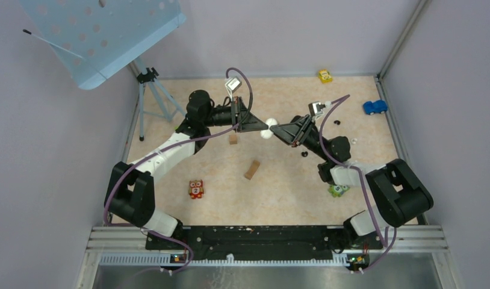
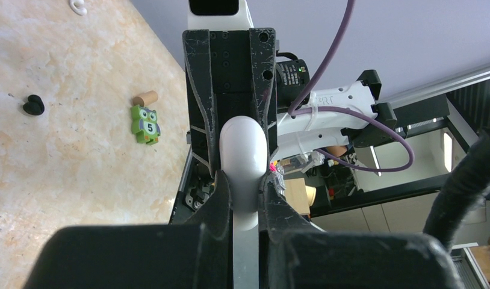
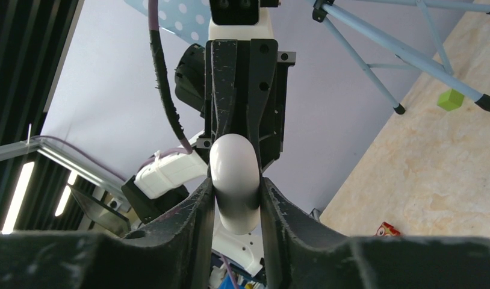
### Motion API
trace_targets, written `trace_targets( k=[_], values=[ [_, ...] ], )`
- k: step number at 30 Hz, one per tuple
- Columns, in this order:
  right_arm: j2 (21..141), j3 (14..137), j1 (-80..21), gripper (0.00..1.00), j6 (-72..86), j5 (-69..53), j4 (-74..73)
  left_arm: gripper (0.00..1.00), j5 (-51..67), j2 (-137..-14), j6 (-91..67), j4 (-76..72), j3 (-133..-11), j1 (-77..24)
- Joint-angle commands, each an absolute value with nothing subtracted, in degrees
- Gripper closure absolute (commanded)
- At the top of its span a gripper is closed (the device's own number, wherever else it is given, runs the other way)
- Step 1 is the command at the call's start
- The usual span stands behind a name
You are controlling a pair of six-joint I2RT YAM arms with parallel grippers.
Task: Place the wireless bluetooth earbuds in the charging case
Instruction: Pass from the left arm to the right
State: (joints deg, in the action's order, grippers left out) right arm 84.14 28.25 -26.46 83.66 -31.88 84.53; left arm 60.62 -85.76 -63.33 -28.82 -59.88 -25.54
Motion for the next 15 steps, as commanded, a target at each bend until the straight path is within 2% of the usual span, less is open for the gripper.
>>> trace_targets(
  k=[1,5,6,8,10,12,15],
  values=[
    [84.72,30.16,-26.38,0.74,83.58,-32.43,90.60,1.00,60.89,-85.78,-63.14,-31.54,-59.33,-25.57],
    [84.93,29.69,-26.37,0.89,83.69,-32.52,90.98,1.00,60.90,-85.54,-62.79,-31.31,-59.40,-25.58],
    [85.10,29.54,-26.37,0.97,83.92,-32.66,91.31,1.00,60.93,-85.52,-62.51,-30.87,-59.60,-25.54],
    [85.63,28.83,-26.37,1.00,84.91,-32.66,93.74,0.99,61.63,-85.69,-60.65,-27.98,-61.41,-25.42],
    [86.68,28.42,-26.37,1.00,86.36,-32.94,97.25,0.87,62.34,-86.02,-56.85,-22.75,-63.78,-25.19],
    [86.88,28.20,-26.39,1.00,87.20,-33.48,98.74,0.71,62.27,-86.21,-54.09,-18.50,-65.24,-24.88],
    [85.83,27.89,-26.36,1.00,86.68,-33.96,98.69,0.66,62.46,-86.30,-51.67,-14.94,-65.54,-24.46]
  ],
)
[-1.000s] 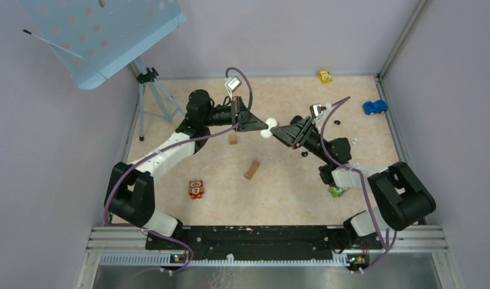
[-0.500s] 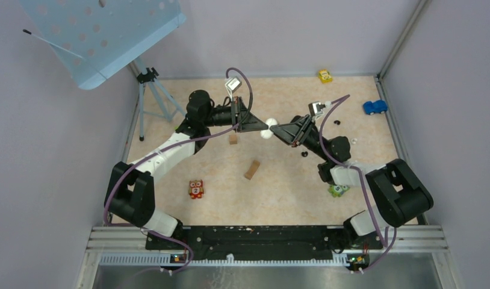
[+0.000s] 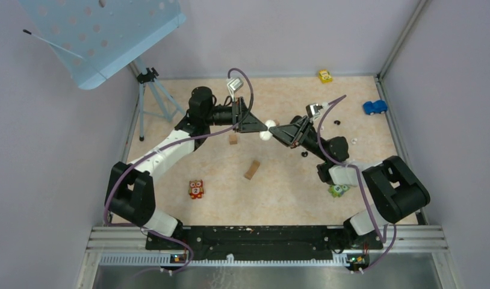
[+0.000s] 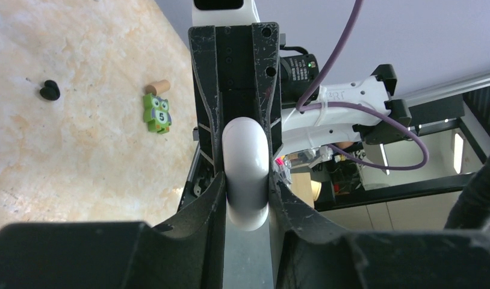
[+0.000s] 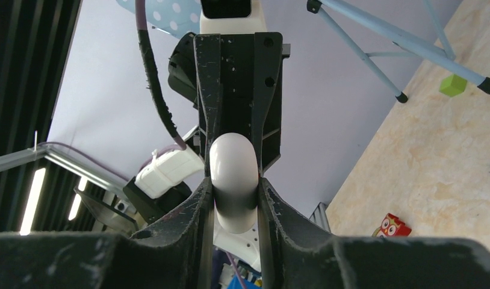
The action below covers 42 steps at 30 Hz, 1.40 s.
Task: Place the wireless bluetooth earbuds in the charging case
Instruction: Open the charging case.
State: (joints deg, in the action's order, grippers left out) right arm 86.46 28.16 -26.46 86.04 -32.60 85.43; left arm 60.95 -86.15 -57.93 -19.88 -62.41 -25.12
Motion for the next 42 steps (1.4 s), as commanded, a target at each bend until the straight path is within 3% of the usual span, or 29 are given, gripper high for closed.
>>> trace_targets(
  k=[1,20,26,35,42],
  values=[
    [85.58,27.94,-26.30,1.00,86.59,-34.19,98.67,0.65,62.60,-86.26,-51.27,-14.25,-65.63,-24.37],
    [84.55,26.23,-26.28,1.00,86.30,-35.27,98.68,0.63,63.02,-84.64,-45.41,-6.24,-67.54,-21.43],
    [84.56,26.18,-26.32,1.00,86.13,-35.20,98.64,0.47,64.49,-84.35,-44.68,-6.02,-68.12,-21.37],
    [85.17,27.03,-26.28,1.00,86.27,-35.52,98.64,0.54,67.98,-86.81,-50.56,-11.29,-65.59,-21.87],
    [84.92,26.73,-26.29,1.00,86.44,-35.61,98.68,0.54,67.74,-89.06,-48.59,-7.47,-66.62,-23.77]
  ],
)
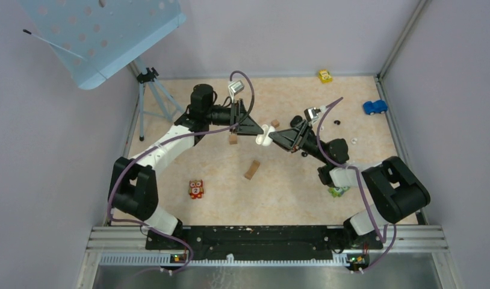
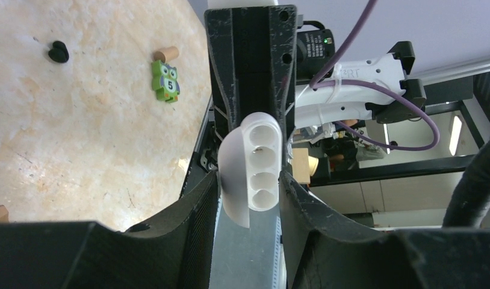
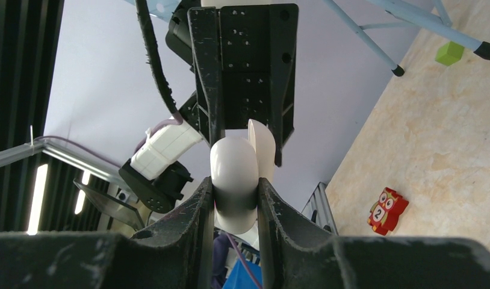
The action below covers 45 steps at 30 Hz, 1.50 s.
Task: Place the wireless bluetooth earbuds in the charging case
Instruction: Pass from the right arm to the left, then pass from the left arm to the right
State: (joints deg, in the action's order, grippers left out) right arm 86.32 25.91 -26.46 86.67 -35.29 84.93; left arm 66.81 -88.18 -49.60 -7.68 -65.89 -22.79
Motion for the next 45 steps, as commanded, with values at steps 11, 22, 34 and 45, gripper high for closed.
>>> trace_targets(
  k=[11,22,34,45],
  values=[
    [85.07,26.59,-26.29,1.00,86.57,-35.25,98.63,0.72,68.89,-90.21,-49.04,-7.80,-66.71,-24.26],
    [85.17,26.09,-26.28,1.00,86.37,-35.32,98.63,0.84,67.69,-90.46,-50.45,-8.95,-66.16,-24.26],
    [80.80,22.46,-26.11,0.11,83.45,-30.18,88.02,1.00,61.65,-89.77,-40.17,5.16,-72.53,-24.17],
    [53.12,31.02,-26.56,0.10,59.37,-12.28,17.19,1.00,39.34,-88.92,-24.64,29.10,-83.24,-24.49]
  ],
)
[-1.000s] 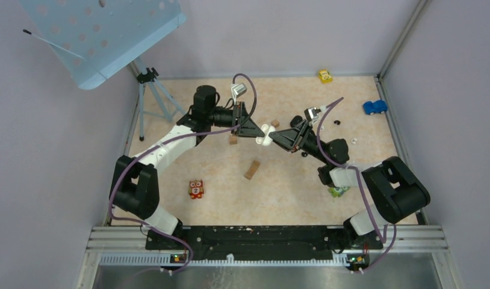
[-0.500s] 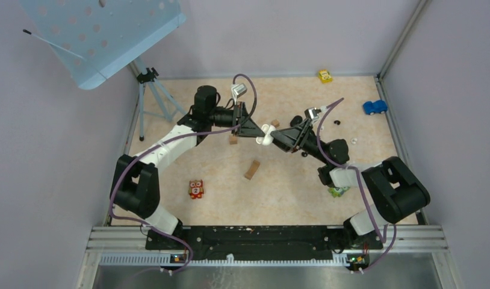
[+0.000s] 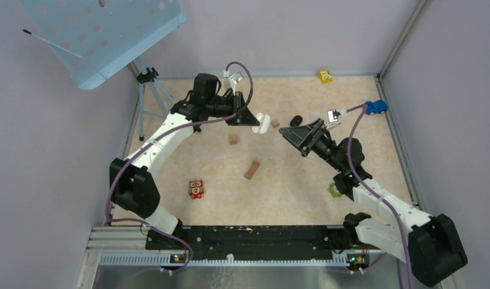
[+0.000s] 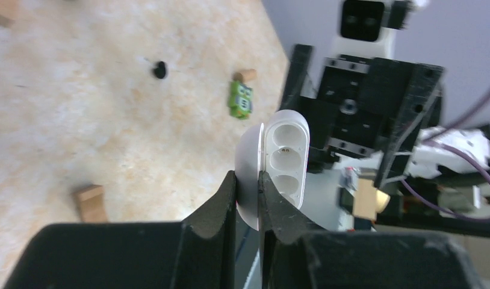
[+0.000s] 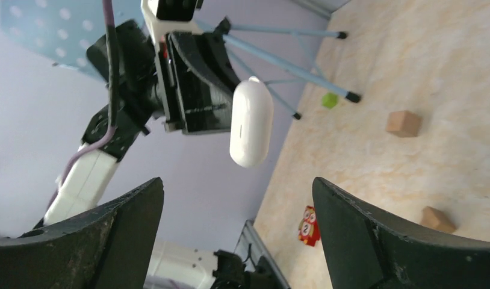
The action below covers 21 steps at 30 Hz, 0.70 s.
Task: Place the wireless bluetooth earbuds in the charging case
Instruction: Pass from the left arm to the right
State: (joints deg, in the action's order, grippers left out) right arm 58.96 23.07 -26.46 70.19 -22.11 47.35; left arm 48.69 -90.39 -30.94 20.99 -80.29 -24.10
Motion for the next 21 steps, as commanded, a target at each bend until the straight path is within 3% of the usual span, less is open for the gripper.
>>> trace_targets(
  k=[1,12,21],
  values=[
    [52.56,32.91,-26.69,0.10,58.71,-10.79,13.41,1.00,37.93,-88.68,-24.31,29.71,-83.66,-24.70],
    [62.34,47.15,-37.69,0.07,56.08,2.23,1.11,1.00,29.92,-90.09,-23.01,34.77,-87.54,-28.31],
    [67.63,46.98,-39.47,0.16,56.35,2.50,9.23,1.00,29.53,-89.72,-23.12,34.81,-87.11,-28.91]
  ],
)
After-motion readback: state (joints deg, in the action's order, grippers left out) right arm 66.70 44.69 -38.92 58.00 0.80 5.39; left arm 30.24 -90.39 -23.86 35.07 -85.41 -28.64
